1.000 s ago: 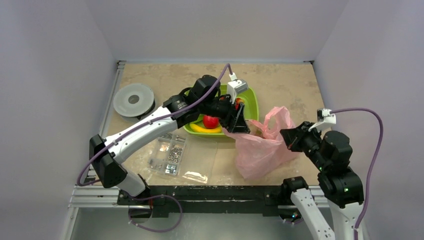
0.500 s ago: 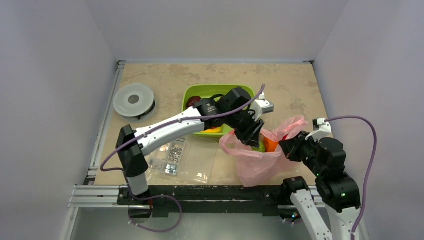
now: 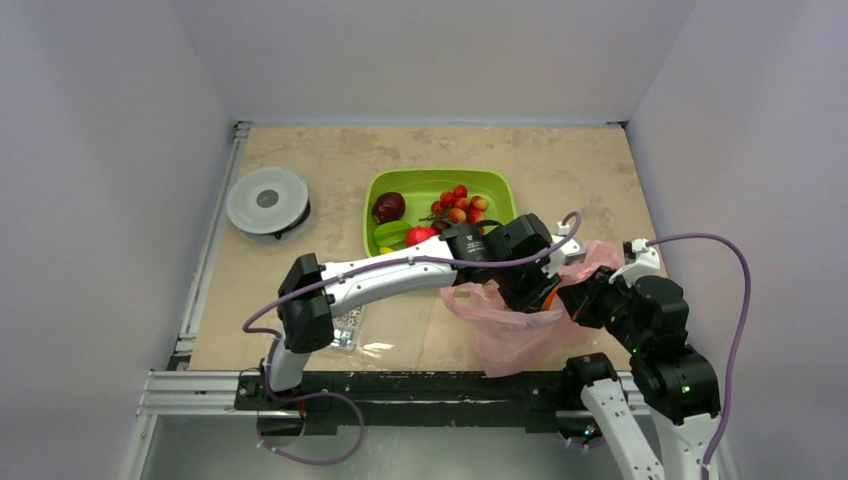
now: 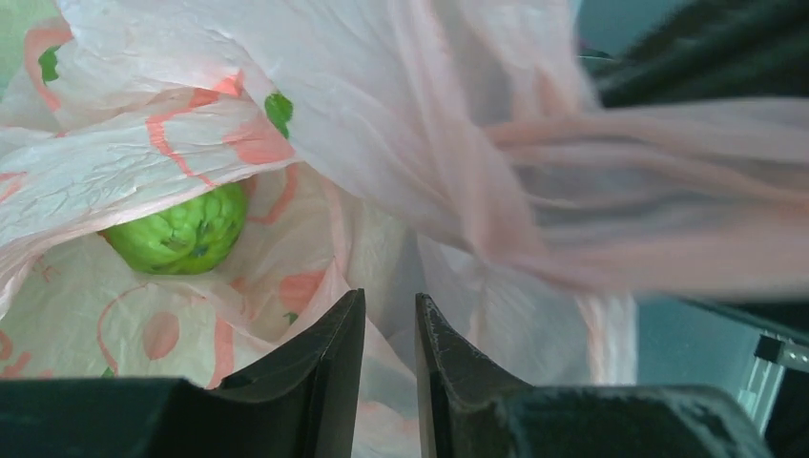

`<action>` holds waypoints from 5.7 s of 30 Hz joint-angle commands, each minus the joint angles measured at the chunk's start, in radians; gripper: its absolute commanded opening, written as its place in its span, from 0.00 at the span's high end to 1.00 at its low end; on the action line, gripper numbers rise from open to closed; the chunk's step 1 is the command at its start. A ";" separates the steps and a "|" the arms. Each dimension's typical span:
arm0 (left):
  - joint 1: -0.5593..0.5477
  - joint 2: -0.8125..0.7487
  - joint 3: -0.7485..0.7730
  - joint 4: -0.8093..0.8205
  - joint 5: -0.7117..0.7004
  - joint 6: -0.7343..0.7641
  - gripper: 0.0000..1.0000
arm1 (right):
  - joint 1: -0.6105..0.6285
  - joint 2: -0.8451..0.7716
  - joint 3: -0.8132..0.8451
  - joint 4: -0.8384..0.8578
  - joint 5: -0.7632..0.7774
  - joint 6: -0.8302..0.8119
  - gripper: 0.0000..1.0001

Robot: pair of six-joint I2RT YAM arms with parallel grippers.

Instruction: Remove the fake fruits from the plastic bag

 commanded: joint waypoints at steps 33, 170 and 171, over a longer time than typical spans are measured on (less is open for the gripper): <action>-0.025 0.247 -0.059 0.199 -0.477 -0.231 0.29 | -0.003 -0.020 -0.018 0.015 0.019 0.016 1.00; -0.043 -0.064 -0.364 0.490 -0.446 0.025 0.35 | -0.002 0.009 -0.199 -0.030 -0.021 0.172 1.00; -0.043 -0.058 -0.360 0.486 -0.446 0.023 0.34 | -0.002 0.010 -0.203 -0.028 -0.022 0.172 1.00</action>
